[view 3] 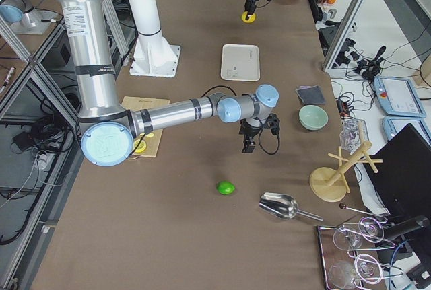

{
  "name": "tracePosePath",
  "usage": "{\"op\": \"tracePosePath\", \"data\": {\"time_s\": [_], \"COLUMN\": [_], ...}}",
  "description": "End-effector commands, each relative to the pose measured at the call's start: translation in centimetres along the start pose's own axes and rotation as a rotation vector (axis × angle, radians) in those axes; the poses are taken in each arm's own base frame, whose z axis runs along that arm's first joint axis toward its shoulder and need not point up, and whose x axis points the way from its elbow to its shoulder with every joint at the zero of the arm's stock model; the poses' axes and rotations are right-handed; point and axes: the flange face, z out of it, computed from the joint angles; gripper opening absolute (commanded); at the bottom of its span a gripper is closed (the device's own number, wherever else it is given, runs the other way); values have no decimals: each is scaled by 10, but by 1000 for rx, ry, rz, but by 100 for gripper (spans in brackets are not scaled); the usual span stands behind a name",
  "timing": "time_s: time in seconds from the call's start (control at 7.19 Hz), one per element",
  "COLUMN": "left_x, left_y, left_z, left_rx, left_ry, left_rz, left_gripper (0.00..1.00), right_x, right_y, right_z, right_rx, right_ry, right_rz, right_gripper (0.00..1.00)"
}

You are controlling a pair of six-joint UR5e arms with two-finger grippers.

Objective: Place all lemons on tray

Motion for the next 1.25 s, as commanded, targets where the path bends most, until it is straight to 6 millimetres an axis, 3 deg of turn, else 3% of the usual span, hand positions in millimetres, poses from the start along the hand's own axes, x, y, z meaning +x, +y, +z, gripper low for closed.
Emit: {"op": "tracePosePath", "data": {"time_s": [0.0, 0.14, 0.28, 0.42, 0.56, 0.7, 0.83, 1.11], "left_x": [84, 119, 141, 158, 162, 160, 158, 160], "left_y": [29, 34, 39, 54, 60, 61, 63, 65], "left_z": [38, 50, 68, 89, 95, 95, 94, 89], "left_rx": [10, 21, 39, 68, 82, 77, 82, 81], "left_ry": [27, 21, 26, 35, 56, 56, 55, 63], "left_rz": [-61, -72, -53, -67, -59, -57, -57, -53], "left_gripper": [0, 0, 0, 0, 0, 43, 96, 97], "right_x": [0, 0, -1, -3, -4, -2, -2, -2], "right_y": [0, 0, 0, 0, 0, 0, 0, 0], "right_z": [0, 1, 0, 0, 0, 2, 2, 2], "right_rx": [0, -2, -1, 0, 0, -3, -3, -4], "right_ry": [-1, 0, -1, -1, -2, -1, -1, 0], "right_rz": [0, 0, -1, -5, -2, 2, 2, 4], "right_gripper": [100, 100, 100, 100, 100, 100, 100, 100]}}
